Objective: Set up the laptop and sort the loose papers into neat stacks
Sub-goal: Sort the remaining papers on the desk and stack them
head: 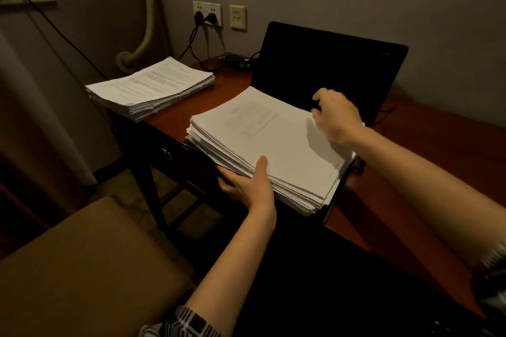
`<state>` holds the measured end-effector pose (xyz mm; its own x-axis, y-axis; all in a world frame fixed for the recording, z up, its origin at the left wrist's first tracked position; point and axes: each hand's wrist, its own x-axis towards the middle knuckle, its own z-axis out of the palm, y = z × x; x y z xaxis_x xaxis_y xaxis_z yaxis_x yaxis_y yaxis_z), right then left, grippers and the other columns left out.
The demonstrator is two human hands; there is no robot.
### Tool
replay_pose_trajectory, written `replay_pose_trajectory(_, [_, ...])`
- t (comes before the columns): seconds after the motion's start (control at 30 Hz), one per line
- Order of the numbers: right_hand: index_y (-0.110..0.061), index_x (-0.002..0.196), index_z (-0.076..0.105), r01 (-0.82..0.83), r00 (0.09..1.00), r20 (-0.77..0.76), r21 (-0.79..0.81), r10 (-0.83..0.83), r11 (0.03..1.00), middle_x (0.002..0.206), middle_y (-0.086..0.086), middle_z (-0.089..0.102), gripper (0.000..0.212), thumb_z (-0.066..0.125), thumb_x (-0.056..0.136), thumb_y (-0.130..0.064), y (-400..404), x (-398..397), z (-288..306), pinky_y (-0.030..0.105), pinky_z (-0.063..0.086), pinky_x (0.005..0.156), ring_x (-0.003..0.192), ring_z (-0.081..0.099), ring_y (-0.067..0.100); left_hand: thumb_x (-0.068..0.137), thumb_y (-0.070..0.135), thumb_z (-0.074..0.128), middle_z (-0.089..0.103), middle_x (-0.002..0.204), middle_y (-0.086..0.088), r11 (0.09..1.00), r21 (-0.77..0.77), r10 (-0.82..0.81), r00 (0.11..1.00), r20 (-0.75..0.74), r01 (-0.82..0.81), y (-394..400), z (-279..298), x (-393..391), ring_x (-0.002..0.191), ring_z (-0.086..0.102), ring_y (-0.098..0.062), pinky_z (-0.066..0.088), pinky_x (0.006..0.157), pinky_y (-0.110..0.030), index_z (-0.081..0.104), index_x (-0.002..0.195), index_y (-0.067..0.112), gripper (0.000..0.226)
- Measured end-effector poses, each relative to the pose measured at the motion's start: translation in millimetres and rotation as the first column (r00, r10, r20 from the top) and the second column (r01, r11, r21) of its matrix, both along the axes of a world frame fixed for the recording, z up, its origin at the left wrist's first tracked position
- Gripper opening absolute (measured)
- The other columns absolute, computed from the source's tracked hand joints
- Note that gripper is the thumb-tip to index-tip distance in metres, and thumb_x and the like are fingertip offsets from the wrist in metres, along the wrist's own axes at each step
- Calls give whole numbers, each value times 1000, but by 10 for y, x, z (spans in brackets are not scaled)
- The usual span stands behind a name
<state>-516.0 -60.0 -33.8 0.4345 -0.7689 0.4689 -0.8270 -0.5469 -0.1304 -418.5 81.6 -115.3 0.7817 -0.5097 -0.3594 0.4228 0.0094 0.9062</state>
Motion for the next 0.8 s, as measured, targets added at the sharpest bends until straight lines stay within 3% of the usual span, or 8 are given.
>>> replay_pose_trajectory(0.1, [0, 127, 49, 110, 981, -178, 170, -79, 979, 124, 21, 54, 42, 37, 102, -32, -137, 222, -89, 39, 42, 84, 108, 52, 36, 81, 30, 73, -7, 157, 7, 1000, -19, 18, 1000, -5, -18, 0, -9, -10, 144, 14, -23, 26, 113, -42, 2, 151, 36, 100])
replay_pose_trajectory(0.17, [3, 132, 45, 194, 955, -271, 269, -119, 944, 133, 23, 50, 55, 30, 103, -40, -189, 277, -142, 38, 40, 92, 116, 50, 37, 82, 28, 73, -7, 157, 7, 999, -35, 23, 1000, -5, -23, -5, -8, -15, 144, 14, -24, 26, 113, -43, 0, 151, 37, 101])
replay_pose_trajectory(0.37, [4, 129, 49, 201, 934, -343, 260, -104, 944, 131, 23, 52, 65, 25, 101, -50, -283, 253, -224, 37, 40, 94, 114, 52, 36, 86, 26, 68, -7, 157, 10, 994, -97, 43, 999, -31, -46, -10, -23, -39, 145, 12, -24, 28, 111, -41, -1, 150, 42, 95])
replay_pose_trajectory(0.57, [7, 124, 53, 182, 901, -432, 291, -40, 939, 132, 23, 52, 68, 28, 100, -51, -218, 288, -125, 38, 38, 99, 118, 50, 37, 94, 21, 55, -11, 159, 6, 989, -146, -15, 987, -162, -9, 112, 70, -28, 145, 13, -19, 27, 103, -28, 0, 153, 22, 80])
replay_pose_trajectory(0.67, [8, 116, 57, 164, 906, -423, 289, -28, 943, 123, 23, 56, 67, 30, 99, -52, -97, 327, -119, 36, 40, 94, 111, 54, 35, 95, 15, 52, 11, 157, -1, 981, -192, -26, 974, -225, -18, 195, 72, 58, 136, 28, -17, 30, 99, -26, 1, 153, 18, 77])
replay_pose_trajectory(0.73, [7, 118, 55, 161, 907, -421, 297, -22, 941, 125, 22, 55, 67, 31, 98, -52, 12, 360, -115, 36, 41, 94, 112, 53, 35, 95, 9, 49, 34, 141, 2, 969, -244, -22, 969, -245, -40, 277, 78, 83, 115, 38, -11, 34, 90, -20, 3, 153, 16, 74])
replay_pose_trajectory(0.8, [7, 126, 50, 170, 902, -430, 309, -22, 936, 132, 22, 51, 66, 33, 99, -51, 139, 391, -89, 37, 39, 98, 119, 50, 36, 95, 7, 49, 40, 131, 4, 964, -263, -38, 965, -260, -33, 401, 96, 90, 107, 43, -11, 37, 86, -21, 5, 152, 16, 73])
